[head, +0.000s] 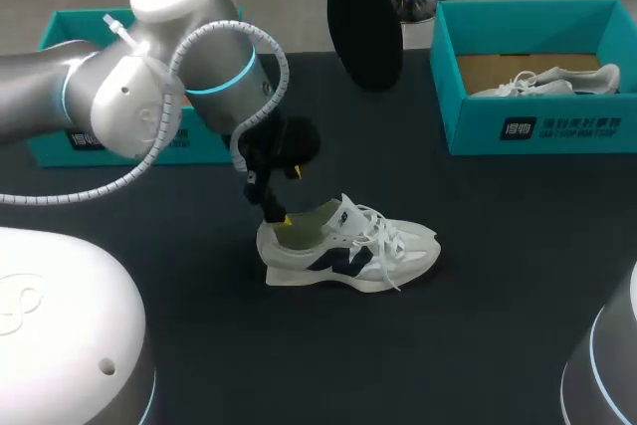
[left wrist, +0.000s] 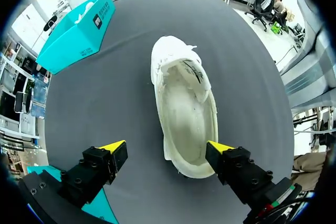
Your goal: Take the shoe out of the shoebox, open the shoe tongue, remove and reinsert the insole, then place the shoe into the shoebox
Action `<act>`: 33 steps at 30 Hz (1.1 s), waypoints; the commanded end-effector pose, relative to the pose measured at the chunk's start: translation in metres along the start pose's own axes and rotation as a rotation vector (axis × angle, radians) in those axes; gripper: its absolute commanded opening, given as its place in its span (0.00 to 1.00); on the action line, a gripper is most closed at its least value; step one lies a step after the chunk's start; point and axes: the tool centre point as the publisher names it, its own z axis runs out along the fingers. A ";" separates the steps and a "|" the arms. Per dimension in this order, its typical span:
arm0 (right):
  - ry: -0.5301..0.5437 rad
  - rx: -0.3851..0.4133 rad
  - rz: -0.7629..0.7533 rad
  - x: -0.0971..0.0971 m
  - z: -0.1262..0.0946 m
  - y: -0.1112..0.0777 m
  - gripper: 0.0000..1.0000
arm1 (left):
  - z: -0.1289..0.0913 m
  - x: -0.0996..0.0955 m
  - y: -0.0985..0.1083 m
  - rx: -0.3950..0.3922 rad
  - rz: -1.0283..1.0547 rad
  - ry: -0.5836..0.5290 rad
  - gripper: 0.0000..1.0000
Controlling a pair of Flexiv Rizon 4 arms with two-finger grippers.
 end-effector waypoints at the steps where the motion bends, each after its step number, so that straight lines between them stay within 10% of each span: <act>1: -0.002 0.002 0.001 0.000 0.000 0.001 0.00 | 0.036 -0.012 -0.009 -0.020 -0.009 0.022 1.00; 7: -0.002 0.002 0.001 0.000 0.000 0.001 0.00 | 0.064 -0.011 -0.011 -0.039 -0.004 0.057 1.00; 9: -0.002 0.002 0.001 0.000 0.000 0.001 0.00 | 0.067 -0.008 -0.010 -0.029 0.000 0.069 0.00; 33: -0.002 0.002 0.001 0.000 0.000 0.001 0.00 | 0.056 -0.003 -0.016 0.056 0.187 0.128 0.00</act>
